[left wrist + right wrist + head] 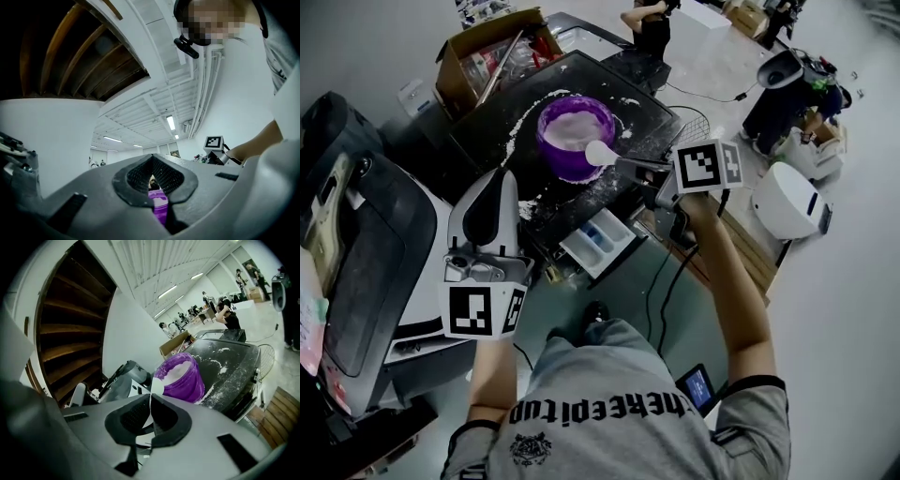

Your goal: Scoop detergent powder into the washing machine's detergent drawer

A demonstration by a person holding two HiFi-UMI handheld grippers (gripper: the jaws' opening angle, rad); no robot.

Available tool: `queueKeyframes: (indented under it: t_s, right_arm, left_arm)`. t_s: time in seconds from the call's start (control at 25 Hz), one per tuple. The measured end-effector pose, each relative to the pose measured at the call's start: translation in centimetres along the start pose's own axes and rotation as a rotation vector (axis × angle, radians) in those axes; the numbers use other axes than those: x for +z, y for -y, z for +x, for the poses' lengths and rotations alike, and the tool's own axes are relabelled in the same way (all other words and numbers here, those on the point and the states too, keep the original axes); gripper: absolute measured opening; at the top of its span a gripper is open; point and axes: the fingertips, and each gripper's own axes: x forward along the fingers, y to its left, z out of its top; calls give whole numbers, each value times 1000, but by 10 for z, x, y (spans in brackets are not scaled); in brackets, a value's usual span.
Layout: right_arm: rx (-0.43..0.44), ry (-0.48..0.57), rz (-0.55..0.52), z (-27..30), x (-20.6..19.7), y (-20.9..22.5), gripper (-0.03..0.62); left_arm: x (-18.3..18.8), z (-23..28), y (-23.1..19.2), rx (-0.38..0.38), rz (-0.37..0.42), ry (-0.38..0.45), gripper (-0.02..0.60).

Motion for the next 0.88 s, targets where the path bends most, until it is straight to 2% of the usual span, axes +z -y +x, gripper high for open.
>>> queueKeyframes:
  t_s: [0.4, 0.88]
  right_arm:
    - [-84, 106, -2, -13, -41, -17, 6]
    - [-122, 234, 51, -17, -90, -33, 6]
  left_arm:
    - [-3, -10, 13, -112, -36, 0, 3]
    - [-12, -34, 15, -181, -79, -13, 3]
